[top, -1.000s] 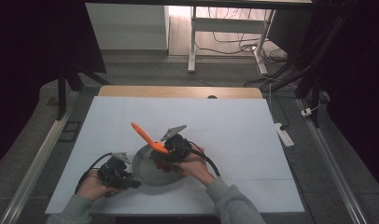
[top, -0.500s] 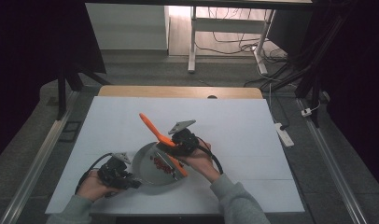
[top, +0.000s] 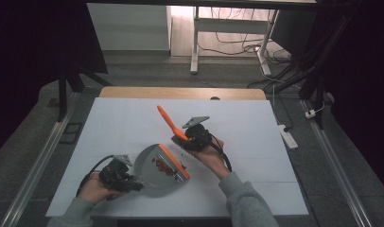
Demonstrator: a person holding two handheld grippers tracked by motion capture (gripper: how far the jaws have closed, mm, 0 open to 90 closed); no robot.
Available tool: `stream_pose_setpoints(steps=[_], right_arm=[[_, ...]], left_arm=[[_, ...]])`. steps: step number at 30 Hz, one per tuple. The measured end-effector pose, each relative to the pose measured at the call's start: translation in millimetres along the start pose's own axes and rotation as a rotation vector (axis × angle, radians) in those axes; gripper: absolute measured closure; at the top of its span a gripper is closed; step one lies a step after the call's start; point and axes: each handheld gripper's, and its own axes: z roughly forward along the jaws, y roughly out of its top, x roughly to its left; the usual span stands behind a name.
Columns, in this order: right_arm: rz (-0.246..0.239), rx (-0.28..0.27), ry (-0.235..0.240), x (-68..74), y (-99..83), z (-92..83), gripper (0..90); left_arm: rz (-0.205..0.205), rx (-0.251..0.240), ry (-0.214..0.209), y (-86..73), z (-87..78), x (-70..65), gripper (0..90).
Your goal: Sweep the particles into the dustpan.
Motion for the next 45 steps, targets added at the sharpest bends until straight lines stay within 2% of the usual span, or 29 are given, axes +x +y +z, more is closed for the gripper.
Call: stream_pose_setpoints(steps=[3, 5, 8, 18, 26, 29, 31, 34, 39, 45], right_arm=[[-0.002, 0.023, -0.027, -5.1, -3.4, 2.8, 70.8], [0.013, 0.033, -0.024, -6.9, -5.9, 4.8, 70.9], [0.011, 0.046, -0.032, -8.7, -9.9, 7.8, 70.8], [0.007, 0.073, -0.017, -4.8, -15.2, 12.8, 70.8], [-0.008, 0.069, 0.0, 8.8, -17.6, 12.1, 70.9], [0.005, 0.056, 0.035, 14.0, -19.7, 11.7, 70.9], [-0.013, 0.056, 0.025, 20.0, -19.9, 11.5, 70.8], [0.003, 0.044, 0.069, 25.4, -20.3, 12.5, 70.9], [0.012, 0.039, 0.049, 40.4, -19.7, 13.5, 70.7], [0.032, 0.029, 0.028, 46.1, -18.4, 13.8, 70.7]], left_arm=[[0.001, 0.001, -0.001, 0.0, 0.0, 0.2, 61.7], [0.0, 0.001, -0.002, -0.1, 0.0, 0.3, 61.7], [0.0, 0.001, -0.003, -0.2, 0.1, 0.2, 61.7], [-0.001, 0.002, -0.005, -0.1, 0.1, 0.0, 61.7], [-0.002, 0.0, -0.007, 0.1, 0.6, -0.1, 61.7], [-0.003, 0.0, -0.007, 0.2, 0.8, -0.2, 61.7], [-0.002, 0.001, -0.007, 0.4, 0.9, -0.4, 61.7], [-0.005, -0.003, -0.006, 0.6, 1.2, -1.0, 61.7], [-0.005, -0.001, -0.007, 0.4, 1.1, -0.8, 61.7], [-0.002, 0.002, -0.007, 0.4, 0.7, -0.4, 61.7]])
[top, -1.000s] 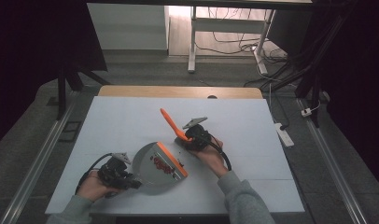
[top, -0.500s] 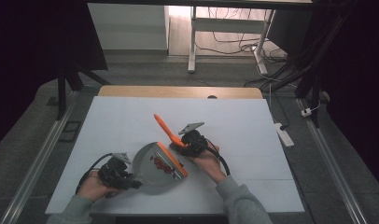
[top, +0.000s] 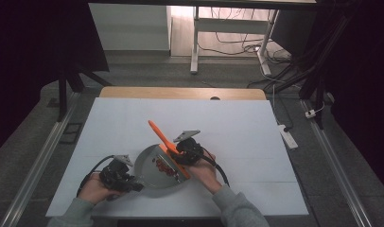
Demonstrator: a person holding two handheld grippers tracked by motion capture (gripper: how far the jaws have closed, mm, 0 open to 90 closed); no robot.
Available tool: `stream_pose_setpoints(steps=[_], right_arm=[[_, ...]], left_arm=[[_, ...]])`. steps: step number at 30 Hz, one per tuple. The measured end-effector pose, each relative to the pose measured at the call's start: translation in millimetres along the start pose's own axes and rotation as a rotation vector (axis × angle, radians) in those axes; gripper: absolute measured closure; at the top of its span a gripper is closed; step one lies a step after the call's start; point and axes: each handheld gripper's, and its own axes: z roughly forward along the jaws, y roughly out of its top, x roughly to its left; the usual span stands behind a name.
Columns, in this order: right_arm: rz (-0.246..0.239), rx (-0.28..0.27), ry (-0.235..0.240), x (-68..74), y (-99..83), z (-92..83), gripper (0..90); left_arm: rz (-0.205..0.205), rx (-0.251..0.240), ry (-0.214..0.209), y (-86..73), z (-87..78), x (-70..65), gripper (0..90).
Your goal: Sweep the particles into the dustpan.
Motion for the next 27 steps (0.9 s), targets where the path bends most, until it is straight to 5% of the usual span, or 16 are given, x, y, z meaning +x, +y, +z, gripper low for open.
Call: stream_pose_setpoints(steps=[3, 10, 20, 27], right_arm=[[0.006, -0.016, 0.019, 1.6, 1.0, -1.5, 70.8], [0.001, -0.039, 0.144, 12.9, 7.7, -4.1, 70.8], [0.026, -0.084, 0.022, -15.2, 12.0, -24.7, 70.8], [0.028, -0.008, -0.075, -32.7, -3.6, -16.5, 70.8]], left_arm=[[0.001, 0.001, 0.001, 0.1, 0.0, 0.1, 61.7], [0.001, 0.0, 0.0, 0.0, 0.5, 0.2, 61.7], [0.001, -0.001, -0.001, 0.0, 0.3, 0.5, 61.7], [0.0, -0.001, -0.001, 0.0, 0.3, 0.3, 61.7]])
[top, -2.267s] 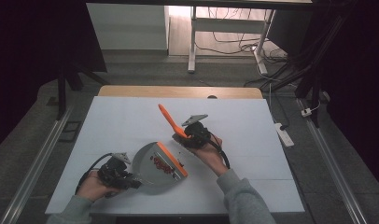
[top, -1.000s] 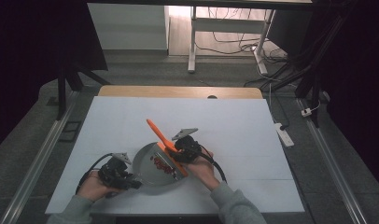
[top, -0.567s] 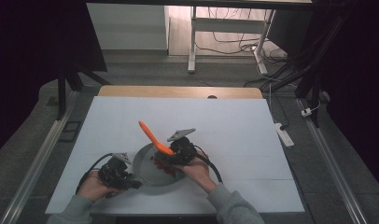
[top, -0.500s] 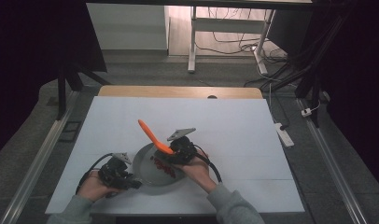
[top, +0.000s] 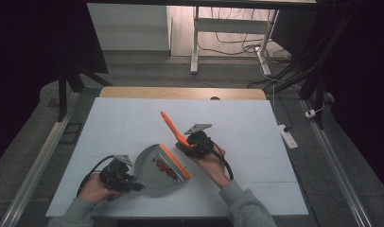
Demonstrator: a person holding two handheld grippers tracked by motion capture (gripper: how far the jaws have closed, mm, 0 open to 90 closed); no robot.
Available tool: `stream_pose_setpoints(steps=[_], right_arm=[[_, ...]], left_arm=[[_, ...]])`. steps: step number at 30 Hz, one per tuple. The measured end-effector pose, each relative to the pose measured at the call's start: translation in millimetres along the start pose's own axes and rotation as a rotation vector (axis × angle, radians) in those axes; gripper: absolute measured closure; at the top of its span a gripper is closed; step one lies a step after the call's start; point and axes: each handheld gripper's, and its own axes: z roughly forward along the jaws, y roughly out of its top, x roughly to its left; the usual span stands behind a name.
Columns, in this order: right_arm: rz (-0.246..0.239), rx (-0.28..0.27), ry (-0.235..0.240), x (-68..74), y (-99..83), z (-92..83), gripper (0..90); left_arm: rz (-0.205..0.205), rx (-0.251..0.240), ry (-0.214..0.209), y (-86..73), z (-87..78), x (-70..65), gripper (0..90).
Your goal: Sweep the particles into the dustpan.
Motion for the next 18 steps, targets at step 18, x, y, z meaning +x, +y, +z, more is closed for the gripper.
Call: stream_pose_setpoints(steps=[18], right_arm=[[0.037, -0.04, 0.08, 26.5, -23.8, -4.8, 70.7]], left_arm=[[-0.003, 0.002, 0.002, 0.1, 0.5, -0.4, 61.8]])
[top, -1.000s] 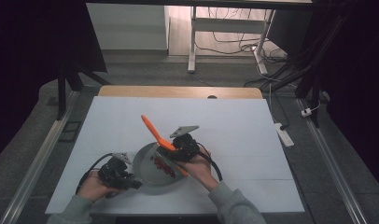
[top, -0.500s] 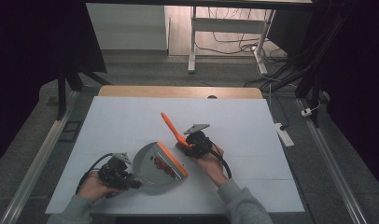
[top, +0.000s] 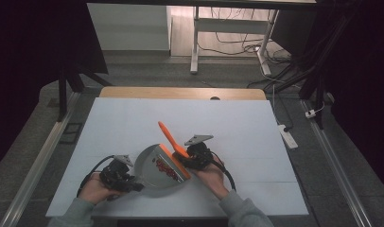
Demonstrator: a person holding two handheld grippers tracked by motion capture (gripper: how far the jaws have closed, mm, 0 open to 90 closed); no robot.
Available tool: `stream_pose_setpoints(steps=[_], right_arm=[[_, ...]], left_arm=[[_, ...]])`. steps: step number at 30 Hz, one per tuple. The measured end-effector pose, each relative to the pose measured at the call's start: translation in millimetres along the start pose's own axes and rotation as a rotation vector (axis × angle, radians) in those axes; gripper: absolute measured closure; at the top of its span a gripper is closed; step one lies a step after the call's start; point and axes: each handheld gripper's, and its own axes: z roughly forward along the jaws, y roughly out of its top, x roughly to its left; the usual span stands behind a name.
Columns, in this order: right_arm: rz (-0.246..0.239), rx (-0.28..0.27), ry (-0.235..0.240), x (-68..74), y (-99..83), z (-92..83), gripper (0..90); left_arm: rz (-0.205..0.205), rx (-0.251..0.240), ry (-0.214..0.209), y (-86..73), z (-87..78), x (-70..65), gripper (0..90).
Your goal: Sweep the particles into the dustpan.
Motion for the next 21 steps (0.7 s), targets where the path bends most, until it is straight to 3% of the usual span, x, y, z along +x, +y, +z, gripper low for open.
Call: stream_pose_setpoints(steps=[4, 7, 9, 11, 16, 21], right_arm=[[-0.013, -0.014, 0.021, 11.4, 1.5, -0.8, 70.8], [0.009, -0.021, 0.109, 17.5, 7.1, -0.1, 70.8], [-0.023, -0.033, 0.116, 22.6, 11.0, -1.4, 70.8], [-0.021, -0.056, 0.122, 22.5, 15.4, -6.2, 70.8], [0.026, -0.121, 0.133, 6.5, 24.1, -24.0, 70.8], [0.137, -0.175, 0.244, -16.4, 27.6, -38.3, 70.8]], left_arm=[[0.001, 0.001, 0.001, 0.0, 0.1, 0.0, 61.7], [0.0, -0.001, 0.001, 0.0, 0.1, -0.1, 61.7], [0.001, -0.001, 0.0, -0.2, 0.1, 0.1, 61.7], [0.002, 0.0, -0.002, -0.3, 0.2, 0.4, 61.7], [0.002, -0.001, -0.003, -0.4, 0.1, 0.6, 61.7], [0.001, -0.002, -0.001, -0.4, 0.3, 0.4, 61.7]])
